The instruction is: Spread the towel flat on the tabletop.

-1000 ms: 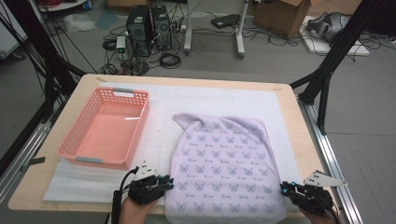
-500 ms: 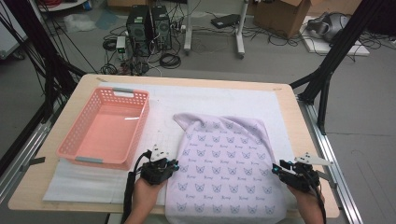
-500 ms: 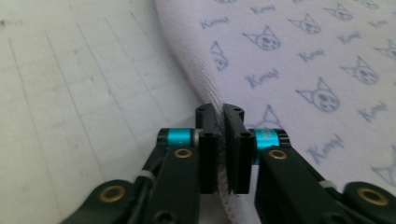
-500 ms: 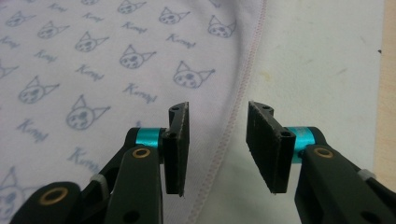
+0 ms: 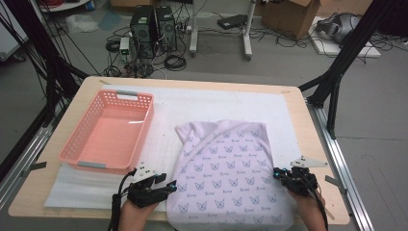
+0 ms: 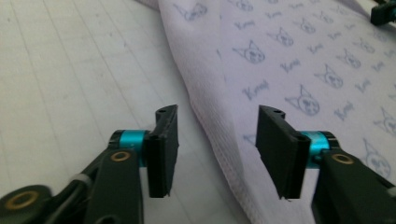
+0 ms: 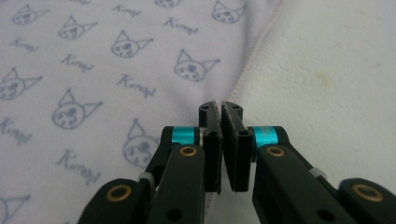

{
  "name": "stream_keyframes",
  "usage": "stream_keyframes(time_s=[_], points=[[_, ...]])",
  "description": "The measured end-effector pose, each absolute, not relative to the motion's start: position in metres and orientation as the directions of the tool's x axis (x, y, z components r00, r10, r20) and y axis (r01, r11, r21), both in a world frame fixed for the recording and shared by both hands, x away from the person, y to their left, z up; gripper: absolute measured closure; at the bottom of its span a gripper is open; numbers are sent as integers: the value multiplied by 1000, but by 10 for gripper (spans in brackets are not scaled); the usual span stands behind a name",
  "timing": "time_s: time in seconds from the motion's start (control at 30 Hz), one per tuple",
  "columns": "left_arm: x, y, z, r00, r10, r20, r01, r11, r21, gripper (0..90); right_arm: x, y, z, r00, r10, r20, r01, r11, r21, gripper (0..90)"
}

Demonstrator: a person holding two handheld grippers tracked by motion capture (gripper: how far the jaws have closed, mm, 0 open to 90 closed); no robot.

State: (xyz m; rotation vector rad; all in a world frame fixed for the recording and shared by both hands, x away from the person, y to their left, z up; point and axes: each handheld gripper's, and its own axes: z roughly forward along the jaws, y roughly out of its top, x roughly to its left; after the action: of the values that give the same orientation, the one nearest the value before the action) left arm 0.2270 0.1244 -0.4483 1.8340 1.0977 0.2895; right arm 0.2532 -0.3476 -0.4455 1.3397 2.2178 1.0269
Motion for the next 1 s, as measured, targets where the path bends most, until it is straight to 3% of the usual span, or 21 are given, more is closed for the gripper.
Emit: stream_keyframes(time_s=[0.3,0.37,0.4,0.47,0.63,0.7,0.87,1.0], points=[[256,121,-445,573,770,-281,555,-112,824,461,205,-379,-439,-464,883,73,665,293,687,877],[263,118,-445,574,767,-289,557,-107,823,486,202,-380,-438,-465,882,83,669,289,685,846],[269,115,-444,576,765,-289,556,-107,824,512,201,-381,-437,-459,885,77,666,285,689,771],[280,110,-443,570,771,-284,564,-117,817,565,202,-383,-434,-446,891,87,647,253,720,720],[312,97,-443,515,817,-261,603,-129,787,620,204,-383,-432,-455,886,89,618,243,748,694],[324,91,-444,501,826,-259,619,-133,774,620,205,-382,-432,-462,883,86,614,249,750,689],[339,85,-455,442,826,-351,641,-17,767,548,206,-380,-429,-471,879,78,596,252,762,686],[340,69,-450,484,844,-231,617,-142,774,486,207,-380,-428,-474,878,68,590,259,765,686]])
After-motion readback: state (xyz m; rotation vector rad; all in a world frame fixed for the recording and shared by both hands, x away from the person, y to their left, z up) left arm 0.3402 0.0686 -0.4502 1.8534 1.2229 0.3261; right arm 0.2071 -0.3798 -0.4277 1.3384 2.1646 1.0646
